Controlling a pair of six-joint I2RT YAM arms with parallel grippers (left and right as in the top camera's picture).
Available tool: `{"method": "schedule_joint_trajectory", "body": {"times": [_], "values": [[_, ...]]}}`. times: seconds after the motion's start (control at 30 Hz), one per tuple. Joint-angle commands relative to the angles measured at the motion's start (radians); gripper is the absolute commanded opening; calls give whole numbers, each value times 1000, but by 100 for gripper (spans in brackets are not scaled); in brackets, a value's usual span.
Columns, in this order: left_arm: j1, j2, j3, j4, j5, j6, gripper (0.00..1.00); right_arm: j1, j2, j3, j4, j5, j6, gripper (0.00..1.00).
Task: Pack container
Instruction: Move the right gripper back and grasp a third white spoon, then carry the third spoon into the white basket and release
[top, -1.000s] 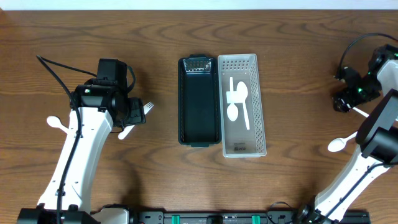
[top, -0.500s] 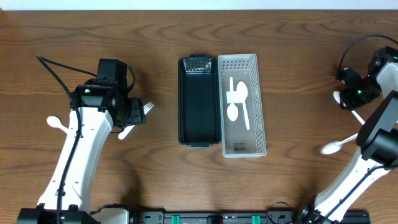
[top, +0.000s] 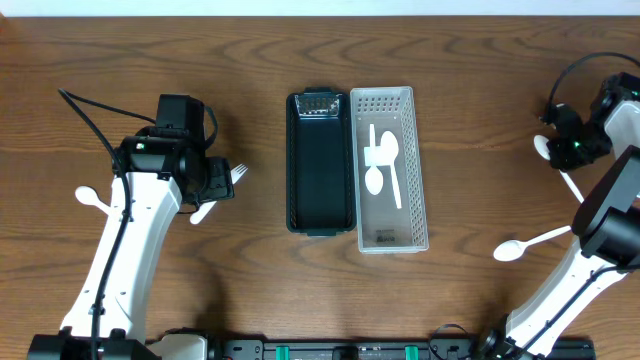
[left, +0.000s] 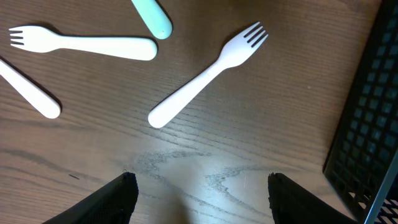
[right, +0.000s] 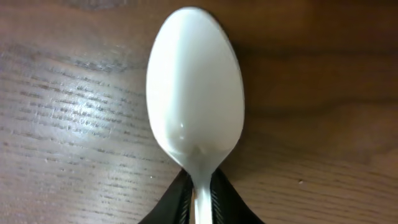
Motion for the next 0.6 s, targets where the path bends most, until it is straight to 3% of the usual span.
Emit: {"method": "schedule_joint_trajectory", "body": {"times": [0.0,0.33,0.57], "values": [[6,-2,23,-6,-12,5,71,12,50,-38,13,-27,32,4],[6,-2,23,-6,-12,6,70,81,-5,61,-4,-132,212,1],[6,-2,23,-6,-12,5,70,233,-159,209,-130,-221,213,1]]}}
